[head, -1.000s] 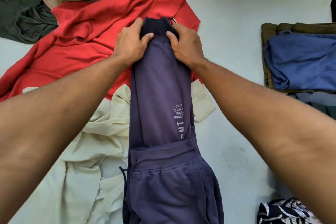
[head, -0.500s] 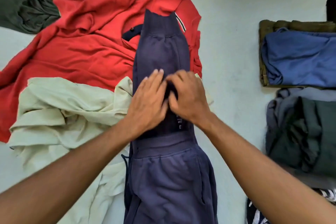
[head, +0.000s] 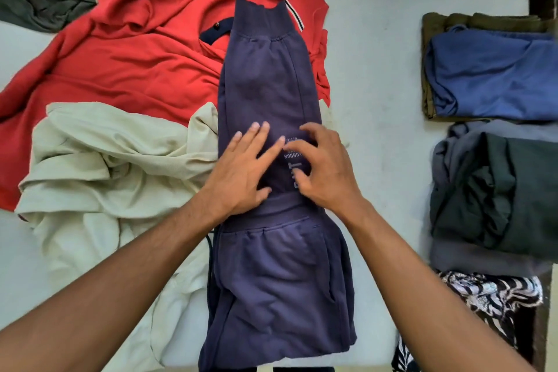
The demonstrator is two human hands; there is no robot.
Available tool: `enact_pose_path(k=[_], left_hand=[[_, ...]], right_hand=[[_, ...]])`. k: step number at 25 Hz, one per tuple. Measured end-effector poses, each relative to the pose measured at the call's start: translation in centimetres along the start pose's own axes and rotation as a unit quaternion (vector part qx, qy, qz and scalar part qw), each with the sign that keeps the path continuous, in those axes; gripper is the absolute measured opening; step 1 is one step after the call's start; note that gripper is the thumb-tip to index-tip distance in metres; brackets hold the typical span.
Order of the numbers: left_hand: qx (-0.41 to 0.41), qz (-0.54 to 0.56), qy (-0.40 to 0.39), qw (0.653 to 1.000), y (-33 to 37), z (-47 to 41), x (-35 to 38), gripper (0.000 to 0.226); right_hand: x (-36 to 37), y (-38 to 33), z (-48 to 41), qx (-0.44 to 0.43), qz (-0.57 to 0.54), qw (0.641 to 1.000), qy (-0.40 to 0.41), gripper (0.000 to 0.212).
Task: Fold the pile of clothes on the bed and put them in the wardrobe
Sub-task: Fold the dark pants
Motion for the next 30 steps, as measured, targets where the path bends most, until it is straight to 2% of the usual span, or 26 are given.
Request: enact_pose_path(k=[2,5,7,9,10,11,12,13,15,17,19,21,23,25,27,28,30], left_hand=[[0.029,-0.015,-0.045,0.998,-0.2,0.5,0.7,0.11],[0.022,0.014,-0.061,0.998,-1.3,-0.3,0.0,0.104],[0.035,0.065,0.017,0.997,-1.2,0.1,-1.2,0.078],[0.026,0.124,0.103,0.987,-0.8,2.0,-2.0,0.044],[0.002,0.183,0.09,0.979,-0.4,3.6,-2.2,0.036],[-0.041,0.243,0.041,0.968,-0.1,5.1,-2.1,0.043],[-0.083,0.266,-0.03,0.96,0.2,6.6,-1.7,0.058],[-0.098,0.254,-0.095,0.957,0.3,7.9,-1.2,0.074],[-0.105,0.183,-0.178,0.961,0.1,9.2,0.1,0.093],[-0.107,0.166,-0.232,0.952,0.0,8.3,0.2,0.089],[-0.106,0.138,-0.256,0.951,0.1,6.7,-0.5,0.067],[-0.074,0.091,-0.23,0.966,1.0,6.0,-1.4,0.045],[-0.025,0.087,-0.149,0.985,1.6,6.4,-2.4,0.038],[0.002,0.2,-0.101,0.974,1.3,7.4,-3.2,0.032],[-0.004,0.312,-0.116,0.943,0.9,8.1,-4.5,0.031],[-0.002,0.333,-0.122,0.935,0.9,8.1,-5.2,0.03],[0.019,0.339,-0.111,0.934,0.9,7.3,-6.9,0.031]], right_hand=[[-0.1,1.5,1.2,0.039,0.016,0.998,-0.041,0.056],[-1.9,4.2,1.9,0.095,0.024,0.995,-0.016,0.053],[-3.0,4.3,2.6,0.139,0.035,0.99,0.004,0.049],[-3.5,2.5,3.5,0.15,-0.006,0.987,0.061,0.034],[-3.4,1.2,4.2,0.151,-0.054,0.984,0.079,0.025],[-3.0,-0.2,4.9,0.166,-0.115,0.977,0.073,0.02],[-2.3,-1.2,5.7,0.192,-0.171,0.966,0.034,0.024],[-1.5,-2.0,6.6,0.217,-0.2,0.955,-0.025,0.038],[0.0,-2.7,8.5,0.231,-0.151,0.952,-0.131,0.077],[0.4,-2.5,9.3,0.261,-0.099,0.946,-0.162,0.095],[0.5,-2.0,8.8,0.298,-0.076,0.936,-0.173,0.098],[0.4,-1.9,8.3,0.313,-0.078,0.928,-0.184,0.101],[0.3,-1.6,8.2,0.319,-0.117,0.923,-0.182,0.095],[-0.3,-1.3,8.3,0.345,-0.197,0.901,-0.174,0.067],[-1.2,-1.7,8.3,0.346,-0.268,0.879,-0.188,0.049],[-1.6,-1.7,8.3,0.33,-0.286,0.878,-0.196,0.052],[-2.3,-1.8,8.4,0.3,-0.315,0.876,-0.21,0.071]])
Point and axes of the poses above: each hand's wrist, its own z-axis away from the middle knuckle, its own x-axis out of the palm, y = z × x, the point moved 2 cm from there along -z, towards the middle knuckle, and after that the axes turned 5 degrees about -z, right-handed, at the moved point
